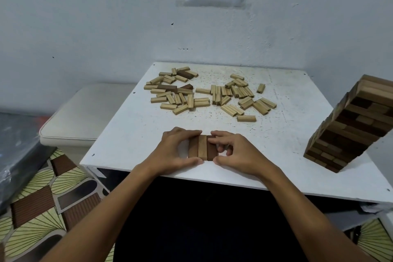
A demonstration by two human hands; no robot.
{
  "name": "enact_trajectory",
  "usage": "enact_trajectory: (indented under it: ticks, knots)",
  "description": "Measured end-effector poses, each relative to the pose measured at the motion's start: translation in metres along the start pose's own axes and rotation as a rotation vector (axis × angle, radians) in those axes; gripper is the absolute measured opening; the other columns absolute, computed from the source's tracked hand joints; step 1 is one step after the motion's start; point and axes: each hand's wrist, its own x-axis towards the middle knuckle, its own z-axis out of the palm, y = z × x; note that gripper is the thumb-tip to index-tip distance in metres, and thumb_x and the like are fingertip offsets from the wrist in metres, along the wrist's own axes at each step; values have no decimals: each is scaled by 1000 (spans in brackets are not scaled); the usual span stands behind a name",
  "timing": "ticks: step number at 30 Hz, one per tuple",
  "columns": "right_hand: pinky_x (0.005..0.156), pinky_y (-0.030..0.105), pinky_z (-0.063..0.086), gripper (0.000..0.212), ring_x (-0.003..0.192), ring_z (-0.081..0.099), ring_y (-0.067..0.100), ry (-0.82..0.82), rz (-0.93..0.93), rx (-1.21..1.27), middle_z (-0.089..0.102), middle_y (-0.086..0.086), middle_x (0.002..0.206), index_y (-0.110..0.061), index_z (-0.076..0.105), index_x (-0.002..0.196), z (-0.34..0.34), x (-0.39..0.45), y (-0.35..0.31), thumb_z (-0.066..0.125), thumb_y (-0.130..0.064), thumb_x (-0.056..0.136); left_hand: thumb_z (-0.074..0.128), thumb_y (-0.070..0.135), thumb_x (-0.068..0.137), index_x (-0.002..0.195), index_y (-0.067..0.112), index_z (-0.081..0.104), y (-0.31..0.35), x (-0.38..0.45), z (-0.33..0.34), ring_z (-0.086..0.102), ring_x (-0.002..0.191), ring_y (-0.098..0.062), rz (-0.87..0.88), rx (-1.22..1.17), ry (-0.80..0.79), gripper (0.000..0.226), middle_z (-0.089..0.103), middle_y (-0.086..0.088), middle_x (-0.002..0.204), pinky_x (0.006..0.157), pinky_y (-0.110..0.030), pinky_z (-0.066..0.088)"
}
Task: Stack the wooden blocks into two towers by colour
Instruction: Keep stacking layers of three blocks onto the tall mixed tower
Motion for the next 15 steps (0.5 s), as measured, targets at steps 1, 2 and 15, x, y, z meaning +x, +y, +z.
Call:
enact_trajectory:
  ticks: [1, 2, 15]
  knots:
    - [64, 11, 39, 53, 94, 59, -3, 2, -1, -10, 51, -5, 135, -15, 64, 127, 0, 0, 0, 72, -5, 75, 73, 64, 66, 132, 44, 51, 1, 0, 0, 48, 119, -7, 17, 6, 5, 72, 57, 11, 122, 104, -44, 40]
    - [64, 11, 39, 54, 81, 57, -5, 4, -2, -14, 50, -7, 134, -15, 64, 128, 1, 0, 0, 72, -5, 76, 73, 64, 66, 131, 43, 52, 1, 0, 0, 48, 118, -5, 30, 7, 8, 72, 58, 12, 122, 103, -44, 40]
    - [68, 13, 39, 50, 78, 53, -5, -8, 2, 5, 51, -13, 130, -23, 66, 122, 0, -3, -2, 74, -8, 76, 77, 57, 67, 118, 33, 68, 4, 1, 1, 46, 119, 0, 57, 2, 21, 57, 57, 23, 129, 102, -46, 38]
